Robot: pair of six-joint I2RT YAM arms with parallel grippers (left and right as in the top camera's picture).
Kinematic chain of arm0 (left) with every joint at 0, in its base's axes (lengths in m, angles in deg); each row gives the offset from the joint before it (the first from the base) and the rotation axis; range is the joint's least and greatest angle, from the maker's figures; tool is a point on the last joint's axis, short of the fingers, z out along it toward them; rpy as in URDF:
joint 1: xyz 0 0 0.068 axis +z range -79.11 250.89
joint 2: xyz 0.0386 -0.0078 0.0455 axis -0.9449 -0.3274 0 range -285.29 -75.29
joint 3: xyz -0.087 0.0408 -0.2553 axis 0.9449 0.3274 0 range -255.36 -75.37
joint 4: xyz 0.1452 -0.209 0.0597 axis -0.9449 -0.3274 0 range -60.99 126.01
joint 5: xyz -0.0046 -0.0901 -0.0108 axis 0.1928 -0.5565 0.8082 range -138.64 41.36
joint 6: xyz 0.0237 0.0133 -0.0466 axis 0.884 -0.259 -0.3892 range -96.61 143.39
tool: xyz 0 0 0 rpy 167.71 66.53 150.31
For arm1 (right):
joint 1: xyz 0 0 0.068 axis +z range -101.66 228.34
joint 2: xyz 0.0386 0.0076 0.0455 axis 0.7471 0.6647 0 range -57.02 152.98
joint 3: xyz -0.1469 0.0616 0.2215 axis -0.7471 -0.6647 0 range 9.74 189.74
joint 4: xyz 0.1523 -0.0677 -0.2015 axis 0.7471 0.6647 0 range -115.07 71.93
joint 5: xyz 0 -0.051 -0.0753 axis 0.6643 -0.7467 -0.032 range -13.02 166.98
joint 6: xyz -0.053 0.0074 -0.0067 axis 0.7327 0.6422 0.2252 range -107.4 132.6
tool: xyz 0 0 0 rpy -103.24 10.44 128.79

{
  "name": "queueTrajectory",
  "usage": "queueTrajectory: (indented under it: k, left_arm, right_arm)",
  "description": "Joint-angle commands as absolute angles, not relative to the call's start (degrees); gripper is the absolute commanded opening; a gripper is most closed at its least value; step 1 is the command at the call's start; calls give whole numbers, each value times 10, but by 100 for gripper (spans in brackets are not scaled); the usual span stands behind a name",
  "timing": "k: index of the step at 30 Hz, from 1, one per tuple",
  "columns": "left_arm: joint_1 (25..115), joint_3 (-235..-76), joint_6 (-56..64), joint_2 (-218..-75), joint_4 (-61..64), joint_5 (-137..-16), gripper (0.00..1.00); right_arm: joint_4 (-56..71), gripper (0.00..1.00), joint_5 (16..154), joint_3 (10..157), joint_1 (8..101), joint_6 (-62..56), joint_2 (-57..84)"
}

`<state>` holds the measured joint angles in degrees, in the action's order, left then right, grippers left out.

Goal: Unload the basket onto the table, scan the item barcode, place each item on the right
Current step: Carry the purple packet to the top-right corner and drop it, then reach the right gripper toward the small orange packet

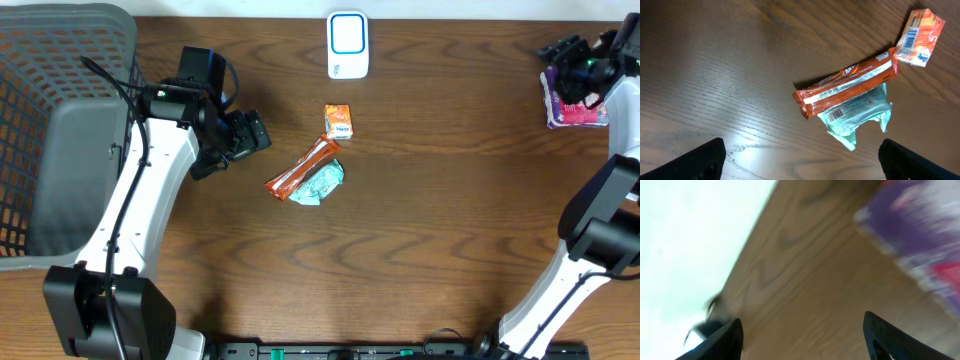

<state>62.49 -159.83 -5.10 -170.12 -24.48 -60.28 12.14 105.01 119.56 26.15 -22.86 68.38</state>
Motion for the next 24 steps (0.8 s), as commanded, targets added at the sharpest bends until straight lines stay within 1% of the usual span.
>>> queueTrajectory:
  k: [1, 4, 5, 7, 10, 11, 12, 13, 15, 16, 17, 18, 24]
  left_arm:
    - [626, -1604, -47, -1704, -248, -597, 98]
    - [626, -1604, -48, -1704, -248, -597, 98]
    - [626, -1604, -47, -1704, -248, -597, 98]
    - [626, -1604, -47, -1704, -248, -597, 98]
    - [626, -1604, -47, -1704, -248, -597, 98]
    - [626, -1604, -47, -1704, -248, -597, 98]
    - [626, -1604, -47, -1704, -248, -597, 98]
    - [626, -1604, -47, -1704, -248, -597, 98]
    - [626, -1604, -48, -1704, -248, -597, 98]
    - [626, -1604, -47, -1704, -248, -597, 98]
    - [626, -1604, -47, -1704, -248, -597, 98]
    - [626, -1604, -47, -1704, -248, -597, 98]
    - [626, -1604, -47, -1704, -248, -597, 98]
  right_arm:
    - [147, 72, 1142, 1199, 298, -134, 602]
    - [211, 73, 1149, 1199, 345, -61, 576]
    - [234, 78, 1149, 1199, 364, -38, 572]
    - [284, 83, 1148, 1199, 408, 6, 571]
    - [325, 93, 1118, 1198, 470, 41, 582]
    - [336, 92, 1095, 1198, 490, 42, 585]
    - [345, 87, 1067, 1198, 510, 41, 591]
    - [350, 79, 1038, 1198, 532, 41, 595]
    - [352, 77, 995, 1198, 571, 41, 604]
    - [352, 80, 982, 1198, 588, 41, 608]
    - [352, 91, 972, 1198, 606, 41, 611]
    - [352, 98, 966, 1198, 618, 41, 611]
    - [350, 99, 922, 1198, 682, 42, 612]
